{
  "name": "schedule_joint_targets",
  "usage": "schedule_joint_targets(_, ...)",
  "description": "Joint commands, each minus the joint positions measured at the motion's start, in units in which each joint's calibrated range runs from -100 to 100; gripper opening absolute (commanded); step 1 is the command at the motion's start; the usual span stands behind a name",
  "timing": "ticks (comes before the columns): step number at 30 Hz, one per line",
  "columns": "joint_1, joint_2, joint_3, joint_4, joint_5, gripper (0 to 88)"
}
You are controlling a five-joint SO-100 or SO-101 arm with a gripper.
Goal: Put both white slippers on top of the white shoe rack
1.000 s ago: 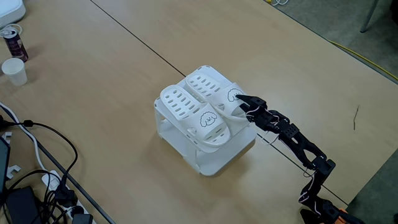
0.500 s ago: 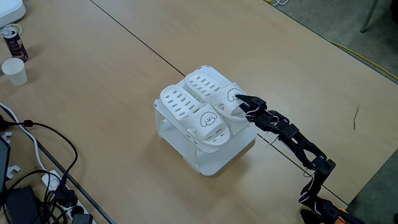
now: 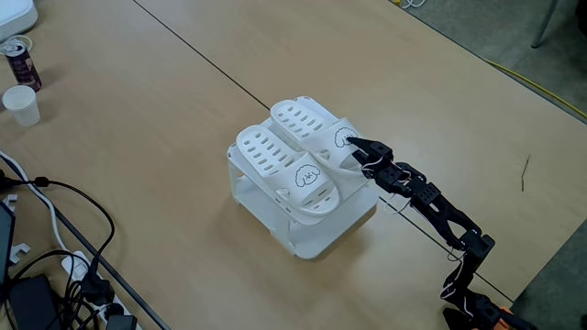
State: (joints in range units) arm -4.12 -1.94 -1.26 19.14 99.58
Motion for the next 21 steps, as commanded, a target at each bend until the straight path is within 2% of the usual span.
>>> schedule_joint_targets(1, -0.1, -3.5, -0.8, -2.2, 0.4, 0.7)
schedule_joint_targets(19, 0.0, -3.5, 3.8, -5.2, 0.4, 0.8)
schedule_joint_targets(21, 0.0, -3.5, 3.8, -5.2, 0.4, 3.1)
